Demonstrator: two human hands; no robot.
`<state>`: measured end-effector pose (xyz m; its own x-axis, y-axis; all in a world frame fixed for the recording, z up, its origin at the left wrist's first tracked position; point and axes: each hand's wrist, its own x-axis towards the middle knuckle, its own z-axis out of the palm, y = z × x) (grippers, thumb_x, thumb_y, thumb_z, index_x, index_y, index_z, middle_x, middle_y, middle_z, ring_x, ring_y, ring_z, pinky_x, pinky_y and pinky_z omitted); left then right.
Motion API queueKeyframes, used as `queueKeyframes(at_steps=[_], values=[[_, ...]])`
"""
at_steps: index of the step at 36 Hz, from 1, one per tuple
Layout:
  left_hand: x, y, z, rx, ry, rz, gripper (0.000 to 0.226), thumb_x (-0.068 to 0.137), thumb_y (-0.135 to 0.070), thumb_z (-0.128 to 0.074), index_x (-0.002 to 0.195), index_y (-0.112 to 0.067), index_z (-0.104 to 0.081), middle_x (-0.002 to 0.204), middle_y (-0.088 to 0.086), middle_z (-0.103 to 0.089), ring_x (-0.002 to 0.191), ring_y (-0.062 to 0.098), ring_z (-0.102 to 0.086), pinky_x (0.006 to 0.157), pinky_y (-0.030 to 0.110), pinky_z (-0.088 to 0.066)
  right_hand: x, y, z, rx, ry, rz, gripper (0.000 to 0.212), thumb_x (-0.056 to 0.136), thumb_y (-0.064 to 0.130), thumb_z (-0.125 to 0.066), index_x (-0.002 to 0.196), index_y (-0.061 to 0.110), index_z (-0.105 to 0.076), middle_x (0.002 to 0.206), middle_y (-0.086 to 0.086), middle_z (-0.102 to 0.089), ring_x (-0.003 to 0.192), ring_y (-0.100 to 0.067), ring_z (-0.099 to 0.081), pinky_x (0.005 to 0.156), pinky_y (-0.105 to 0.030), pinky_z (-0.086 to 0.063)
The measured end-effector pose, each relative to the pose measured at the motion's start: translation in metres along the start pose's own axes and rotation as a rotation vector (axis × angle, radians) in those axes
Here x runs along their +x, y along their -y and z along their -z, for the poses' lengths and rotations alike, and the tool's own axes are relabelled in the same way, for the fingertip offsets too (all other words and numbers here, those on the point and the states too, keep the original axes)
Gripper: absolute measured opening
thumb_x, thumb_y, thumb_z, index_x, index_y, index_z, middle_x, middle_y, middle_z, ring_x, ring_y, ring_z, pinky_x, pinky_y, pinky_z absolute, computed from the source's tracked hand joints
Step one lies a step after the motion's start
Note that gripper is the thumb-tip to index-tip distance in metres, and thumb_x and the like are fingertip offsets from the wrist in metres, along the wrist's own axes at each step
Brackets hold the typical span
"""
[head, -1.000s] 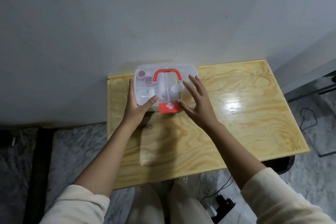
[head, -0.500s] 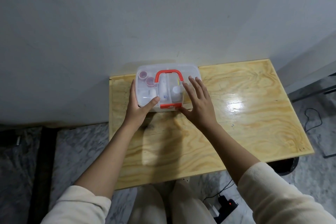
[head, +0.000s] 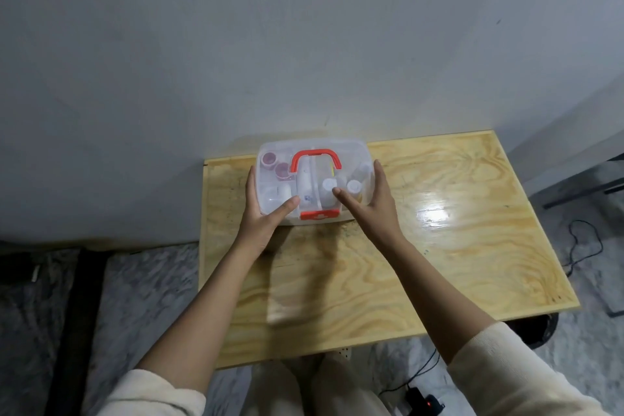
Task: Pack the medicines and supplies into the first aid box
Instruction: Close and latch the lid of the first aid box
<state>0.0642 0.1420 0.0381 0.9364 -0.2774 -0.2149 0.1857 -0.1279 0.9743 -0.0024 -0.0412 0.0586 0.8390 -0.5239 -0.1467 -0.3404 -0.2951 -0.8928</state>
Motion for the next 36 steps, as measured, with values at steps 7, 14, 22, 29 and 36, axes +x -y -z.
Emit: queueKeyframes(at_steps=[7, 14, 22, 29, 36], values=[[0.009, -0.005, -0.037, -0.027, 0.037, -0.025, 0.089, 0.082, -0.010, -0.072, 0.151, -0.023, -0.017, 0.138, -0.026, -0.028, 0.106, -0.039, -0.028, 0.080, -0.008, -0.030, 0.009, -0.007, 0.038, 0.073, -0.016, 0.009, 0.080, 0.077, 0.030, -0.073, 0.141, 0.019, -0.026, 0.132, 0.007, -0.041, 0.116, -0.001, -0.034, 0.082, 0.002, -0.032], [0.026, -0.014, -0.069, -0.021, 0.030, -0.029, 0.088, 0.083, -0.012, -0.072, 0.150, -0.023, -0.016, 0.140, -0.020, -0.026, 0.128, -0.004, -0.027, 0.079, -0.009, -0.030, 0.039, -0.015, 0.060, 0.053, -0.014, -0.031, 0.093, 0.074, 0.043, -0.073, 0.145, 0.020, -0.019, 0.153, -0.001, -0.028, 0.139, -0.018, -0.029, 0.103, -0.029, -0.030], [0.042, -0.014, -0.078, 0.008, 0.017, -0.010, 0.088, 0.083, -0.015, -0.072, 0.150, -0.025, -0.015, 0.135, -0.031, -0.028, 0.118, -0.023, -0.031, 0.083, -0.008, -0.030, 0.061, -0.009, 0.068, 0.048, 0.024, 0.001, 0.086, 0.077, 0.039, -0.071, 0.144, 0.021, -0.020, 0.152, -0.002, -0.028, 0.135, -0.016, -0.032, 0.097, -0.025, -0.030], [0.046, -0.012, -0.078, 0.058, 0.022, -0.009, 0.087, 0.085, -0.014, -0.070, 0.150, -0.025, -0.013, 0.132, -0.030, -0.026, 0.118, -0.019, -0.031, 0.078, -0.009, -0.030, 0.062, -0.008, 0.069, 0.038, 0.060, 0.024, 0.078, 0.075, 0.043, -0.072, 0.138, 0.025, -0.028, 0.143, -0.002, -0.038, 0.125, -0.015, -0.041, 0.092, -0.026, -0.039], [0.046, -0.015, -0.072, 0.115, 0.064, 0.003, 0.090, 0.084, -0.026, -0.071, 0.150, -0.030, -0.010, 0.143, -0.019, -0.022, 0.133, 0.001, -0.026, 0.102, 0.018, -0.030, 0.062, -0.007, 0.072, -0.081, 0.074, 0.027, 0.084, 0.080, 0.044, -0.066, 0.144, 0.023, -0.016, 0.153, -0.007, -0.025, 0.138, -0.024, -0.029, 0.100, -0.030, -0.031]])
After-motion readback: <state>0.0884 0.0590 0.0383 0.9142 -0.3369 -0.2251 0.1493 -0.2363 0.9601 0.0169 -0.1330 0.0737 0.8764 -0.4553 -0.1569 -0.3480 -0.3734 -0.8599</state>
